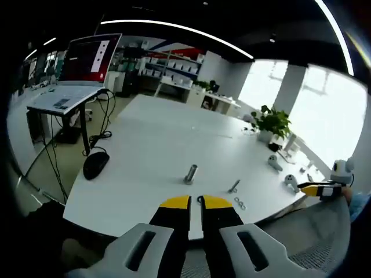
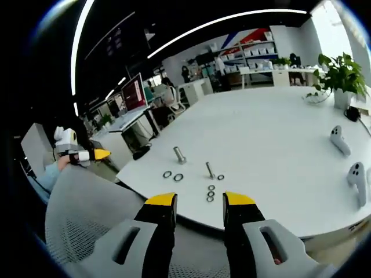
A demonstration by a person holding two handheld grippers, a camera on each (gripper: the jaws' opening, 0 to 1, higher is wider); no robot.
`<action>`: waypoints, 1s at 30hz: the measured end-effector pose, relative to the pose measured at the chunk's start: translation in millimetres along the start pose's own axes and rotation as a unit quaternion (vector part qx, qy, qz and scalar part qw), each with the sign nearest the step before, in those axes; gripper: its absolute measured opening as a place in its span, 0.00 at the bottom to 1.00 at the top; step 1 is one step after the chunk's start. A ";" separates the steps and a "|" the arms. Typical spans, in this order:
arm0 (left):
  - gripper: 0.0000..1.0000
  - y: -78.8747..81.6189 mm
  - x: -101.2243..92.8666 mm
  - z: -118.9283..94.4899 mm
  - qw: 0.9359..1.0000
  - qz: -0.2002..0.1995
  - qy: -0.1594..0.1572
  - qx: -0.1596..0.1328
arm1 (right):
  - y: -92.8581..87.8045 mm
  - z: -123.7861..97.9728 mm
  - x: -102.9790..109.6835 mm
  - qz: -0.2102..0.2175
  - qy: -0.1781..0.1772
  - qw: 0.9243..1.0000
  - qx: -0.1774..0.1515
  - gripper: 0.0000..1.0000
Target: Place the washer onto the threaded stud by aligning its center hole with the stud, sliding it down to the base, and recovering from edge contact or off-axis alignment until the washer reaches the visible bottom stop.
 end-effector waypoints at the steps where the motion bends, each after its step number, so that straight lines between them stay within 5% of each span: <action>1: 0.04 0.0 -0.1 0.0 1.000 0.000 0.000 0.000 | -0.1 -0.1 0.0 0.000 0.000 1.000 0.000 0.33; 30: 0.04 0.0 -1.0 -0.3 1.000 -0.001 -0.001 -0.002 | -1.0 -0.6 -0.7 0.000 0.007 1.000 0.002 0.33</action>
Point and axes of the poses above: the point that each gripper's makers call its tool centre point, and the gripper's own axes: z roughly forward along the fingers, x roughly to its left, y roughly out of its top, the point moved 10 cm from there along -z, roughly backward along the fingers, and after that the axes turned 12 degrees about -x, right-handed, at the moved point
